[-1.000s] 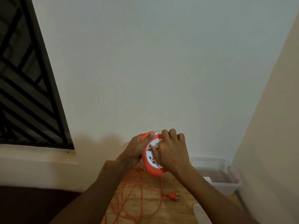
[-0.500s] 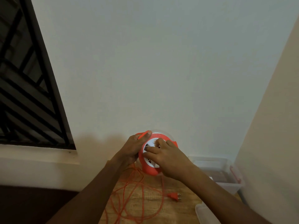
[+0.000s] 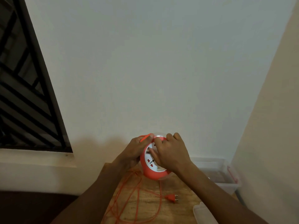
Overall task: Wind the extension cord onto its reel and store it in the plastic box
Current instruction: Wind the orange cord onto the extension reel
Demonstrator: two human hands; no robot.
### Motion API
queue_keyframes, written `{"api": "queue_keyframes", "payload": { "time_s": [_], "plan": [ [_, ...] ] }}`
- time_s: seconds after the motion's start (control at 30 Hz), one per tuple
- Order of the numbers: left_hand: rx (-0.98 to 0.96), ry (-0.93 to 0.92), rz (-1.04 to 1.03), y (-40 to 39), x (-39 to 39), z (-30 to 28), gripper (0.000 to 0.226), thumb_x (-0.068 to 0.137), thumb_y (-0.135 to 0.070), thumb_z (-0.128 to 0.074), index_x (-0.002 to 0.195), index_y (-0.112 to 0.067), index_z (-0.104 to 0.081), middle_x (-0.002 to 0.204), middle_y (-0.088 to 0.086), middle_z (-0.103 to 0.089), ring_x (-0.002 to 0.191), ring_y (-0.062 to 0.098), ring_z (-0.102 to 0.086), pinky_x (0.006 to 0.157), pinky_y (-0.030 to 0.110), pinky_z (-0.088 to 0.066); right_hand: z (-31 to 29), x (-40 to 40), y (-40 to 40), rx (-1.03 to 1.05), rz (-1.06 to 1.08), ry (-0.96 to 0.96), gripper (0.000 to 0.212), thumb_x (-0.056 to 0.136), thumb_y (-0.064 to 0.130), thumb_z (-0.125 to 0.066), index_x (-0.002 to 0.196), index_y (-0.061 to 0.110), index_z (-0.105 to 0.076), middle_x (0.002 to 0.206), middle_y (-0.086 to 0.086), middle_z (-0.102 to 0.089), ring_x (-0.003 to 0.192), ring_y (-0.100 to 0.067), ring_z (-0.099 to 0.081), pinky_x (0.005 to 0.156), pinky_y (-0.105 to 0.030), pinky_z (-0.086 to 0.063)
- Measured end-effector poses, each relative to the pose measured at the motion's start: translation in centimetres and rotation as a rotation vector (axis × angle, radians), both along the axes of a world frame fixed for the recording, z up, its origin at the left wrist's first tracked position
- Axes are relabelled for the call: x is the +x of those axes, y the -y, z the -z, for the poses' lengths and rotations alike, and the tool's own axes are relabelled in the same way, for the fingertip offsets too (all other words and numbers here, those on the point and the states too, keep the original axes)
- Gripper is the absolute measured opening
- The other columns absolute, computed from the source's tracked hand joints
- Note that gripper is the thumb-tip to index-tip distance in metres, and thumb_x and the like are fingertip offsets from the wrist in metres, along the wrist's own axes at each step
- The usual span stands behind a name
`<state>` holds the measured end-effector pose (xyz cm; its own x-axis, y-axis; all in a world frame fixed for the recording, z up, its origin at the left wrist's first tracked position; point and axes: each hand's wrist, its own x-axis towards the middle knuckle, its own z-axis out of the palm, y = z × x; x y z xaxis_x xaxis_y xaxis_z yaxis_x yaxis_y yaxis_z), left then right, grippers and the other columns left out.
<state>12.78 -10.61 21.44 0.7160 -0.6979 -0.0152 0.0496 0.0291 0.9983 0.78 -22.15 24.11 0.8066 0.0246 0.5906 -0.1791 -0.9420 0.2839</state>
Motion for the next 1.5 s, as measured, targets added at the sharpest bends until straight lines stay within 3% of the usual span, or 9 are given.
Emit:
{"api": "queue_keyframes", "payload": {
  "time_s": [0.1,0.17,0.47,0.6,0.77,0.87,1.03,1.23,1.5],
  "plan": [
    [-0.042,0.003,-0.019,0.4,0.2,-0.2,0.036,0.097,-0.043,-0.062,0.117,-0.015,-0.071,0.104,0.014,-0.08,0.091,0.034,-0.077,0.078,0.042,-0.064,0.0,0.1,-0.1,0.01,0.039,0.003,0.028,0.067,0.037,-0.08,0.078,0.014,-0.068,0.063,-0.007,-0.069,0.058,-0.028,-0.063,0.064,-0.038,-0.049],
    [-0.057,0.003,-0.027,0.6,0.2,-0.4,0.034,0.098,-0.042,-0.062,0.116,-0.015,-0.071,0.105,0.014,-0.079,0.09,0.033,-0.078,0.076,0.041,-0.064,0.2,0.3,-0.3,0.043,0.029,-0.012,0.045,0.056,0.034,-0.089,0.091,0.011,-0.072,0.075,-0.011,-0.074,0.068,-0.031,-0.068,0.069,-0.042,-0.054],
    [-0.053,-0.015,0.024,-0.4,1.7,-1.0,0.041,0.087,-0.051,-0.065,0.115,-0.021,-0.07,0.105,0.01,-0.079,0.089,0.03,-0.078,0.069,0.036,-0.064,0.1,-0.5,-0.3,-0.015,-0.188,-0.112,0.052,0.066,0.036,-0.08,0.114,0.021,-0.064,0.118,-0.003,-0.066,0.107,-0.03,-0.056,0.084,-0.045,-0.05],
    [-0.018,0.004,0.027,0.1,1.7,-0.7,0.044,0.085,-0.053,-0.066,0.115,-0.021,-0.07,0.101,0.007,-0.08,0.089,0.029,-0.079,0.068,0.034,-0.063,-0.6,-0.6,-0.8,-0.052,-0.126,-0.097,0.065,0.062,0.043,-0.084,0.116,0.014,-0.065,0.108,-0.008,-0.072,0.1,-0.033,-0.061,0.079,-0.044,-0.052],
    [-0.017,-0.065,0.032,-0.1,2.3,-0.4,0.043,0.091,-0.053,-0.065,0.117,-0.019,-0.071,0.107,0.012,-0.079,0.093,0.033,-0.078,0.072,0.039,-0.064,0.2,-0.3,-1.0,-0.161,-0.112,-0.018,0.049,0.067,0.041,-0.08,0.102,0.011,-0.063,0.088,-0.011,-0.072,0.082,-0.033,-0.062,0.072,-0.04,-0.048],
    [-0.036,-0.07,0.029,0.4,1.9,-0.3,0.039,0.096,-0.047,-0.063,0.118,-0.015,-0.07,0.107,0.014,-0.079,0.093,0.033,-0.078,0.074,0.039,-0.063,-0.3,0.6,-0.9,-0.058,-0.004,-0.029,0.047,0.074,0.044,-0.073,0.107,0.011,-0.065,0.076,-0.012,-0.072,0.067,-0.033,-0.066,0.073,-0.042,-0.047],
    [-0.095,-0.07,0.026,1.2,1.1,-0.6,0.041,0.097,-0.047,-0.063,0.12,-0.014,-0.071,0.112,0.017,-0.078,0.1,0.037,-0.075,0.082,0.044,-0.063,-0.6,1.1,-0.1,0.101,0.086,-0.015,0.02,0.068,0.034,-0.078,0.076,0.018,-0.068,0.056,-0.001,-0.067,0.045,-0.023,-0.061,0.07,-0.04,-0.051],
    [-0.054,-0.043,0.026,0.6,1.7,-0.3,0.04,0.097,-0.048,-0.062,0.118,-0.014,-0.071,0.109,0.017,-0.078,0.1,0.037,-0.075,0.085,0.044,-0.063,-0.2,0.7,0.6,0.08,-0.226,-0.023,0.028,0.08,0.034,-0.06,0.102,0.017,-0.066,0.1,-0.004,-0.072,0.089,-0.028,-0.065,0.076,-0.044,-0.052],
    [-0.012,-0.007,0.068,0.4,1.9,-0.6,0.045,0.085,-0.057,-0.065,0.114,-0.024,-0.072,0.105,0.007,-0.08,0.093,0.029,-0.078,0.071,0.033,-0.063,-0.9,-0.2,0.2,-0.002,-0.204,-0.305,0.072,0.066,0.039,-0.081,0.13,0.022,-0.052,0.128,-0.006,-0.062,0.117,-0.033,-0.05,0.091,-0.047,-0.045]
  ]
}}
